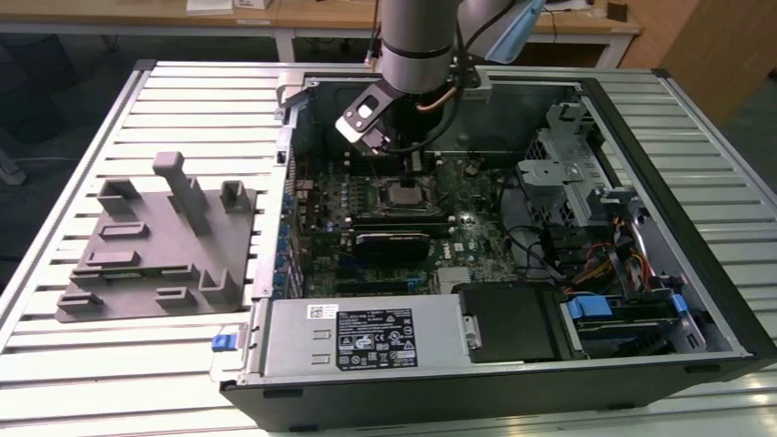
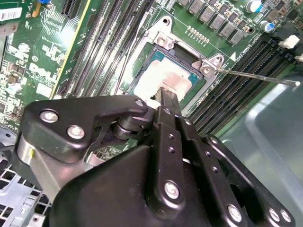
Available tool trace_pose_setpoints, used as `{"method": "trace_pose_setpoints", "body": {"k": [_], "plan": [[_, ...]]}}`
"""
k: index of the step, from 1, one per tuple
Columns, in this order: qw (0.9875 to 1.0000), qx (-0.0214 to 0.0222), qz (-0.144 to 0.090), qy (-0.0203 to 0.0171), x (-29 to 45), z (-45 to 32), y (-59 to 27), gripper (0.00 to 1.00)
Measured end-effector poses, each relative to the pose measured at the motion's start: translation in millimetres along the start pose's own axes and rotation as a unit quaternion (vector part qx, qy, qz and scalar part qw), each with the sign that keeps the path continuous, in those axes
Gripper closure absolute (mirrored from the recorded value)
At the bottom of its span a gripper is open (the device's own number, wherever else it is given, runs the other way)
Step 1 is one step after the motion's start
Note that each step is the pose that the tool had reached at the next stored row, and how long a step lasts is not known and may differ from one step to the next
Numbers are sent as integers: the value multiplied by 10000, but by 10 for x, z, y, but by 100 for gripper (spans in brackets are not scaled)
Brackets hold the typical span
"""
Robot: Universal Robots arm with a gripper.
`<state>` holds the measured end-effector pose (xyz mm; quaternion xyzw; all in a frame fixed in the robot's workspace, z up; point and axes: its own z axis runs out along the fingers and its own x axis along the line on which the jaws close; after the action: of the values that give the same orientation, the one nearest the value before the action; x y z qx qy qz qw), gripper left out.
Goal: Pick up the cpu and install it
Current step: 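Place the cpu into insertion slot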
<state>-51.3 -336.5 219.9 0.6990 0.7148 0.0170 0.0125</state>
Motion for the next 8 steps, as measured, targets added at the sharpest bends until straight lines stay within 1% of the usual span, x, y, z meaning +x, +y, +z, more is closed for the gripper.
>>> {"method": "trace_pose_setpoints", "body": {"k": [2,8], "plan": [[10000,0,0,0,0,-23,1,89],[10000,0,0,0,0,-71,3,89]]}}
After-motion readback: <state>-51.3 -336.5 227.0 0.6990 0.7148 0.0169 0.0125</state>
